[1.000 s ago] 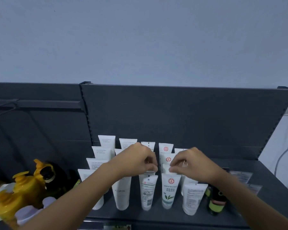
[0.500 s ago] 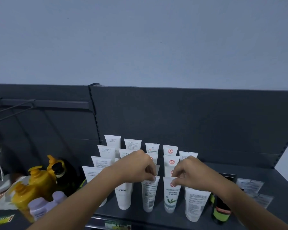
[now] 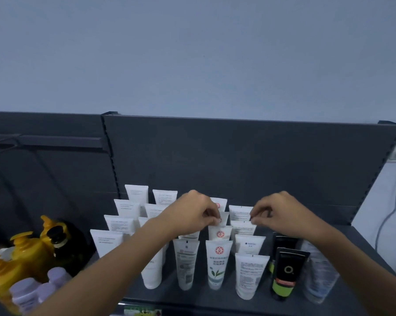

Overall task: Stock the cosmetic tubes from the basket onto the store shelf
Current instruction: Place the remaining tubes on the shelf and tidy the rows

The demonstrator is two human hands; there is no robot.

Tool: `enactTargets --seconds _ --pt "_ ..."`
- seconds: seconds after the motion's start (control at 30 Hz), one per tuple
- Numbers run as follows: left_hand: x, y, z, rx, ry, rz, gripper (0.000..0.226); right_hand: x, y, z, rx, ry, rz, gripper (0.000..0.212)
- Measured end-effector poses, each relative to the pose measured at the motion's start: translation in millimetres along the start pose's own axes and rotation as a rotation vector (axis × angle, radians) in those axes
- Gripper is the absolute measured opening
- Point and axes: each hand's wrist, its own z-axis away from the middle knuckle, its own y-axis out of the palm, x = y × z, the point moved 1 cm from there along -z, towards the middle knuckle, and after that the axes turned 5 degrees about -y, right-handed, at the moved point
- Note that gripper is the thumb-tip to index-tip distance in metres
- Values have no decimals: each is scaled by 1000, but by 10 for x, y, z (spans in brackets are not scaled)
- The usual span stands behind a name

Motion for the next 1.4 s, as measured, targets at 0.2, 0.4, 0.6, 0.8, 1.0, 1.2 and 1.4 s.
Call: enactTargets --seconds 0.2,0.4,0.6,0.8,1.0,1.2,1.4 --pt "-129 204 -148 136 -15 -106 11 -108 330 18 139 -3 87 19" --pt "-152 224 -193 108 -22 -133 11 -182 437 -25 142 -8 102 10" --pt "-157 211 -199 99 -34 -66 15 -212 267 -13 92 -32 50 19" --pt "-514 238 -311 56 50 47 13 -374 -365 249 2 -31 -41 10" --pt "-874 532 -392 249 112 -89 18 -431 -437 528 243 -57 -38 23" --pt "-1009 591 -414 338 97 -147 15 -548 -230 627 320 -80 26 20" --pt "-1069 569 -417 376 107 -182 15 -603 -210 636 313 -78 26 15"
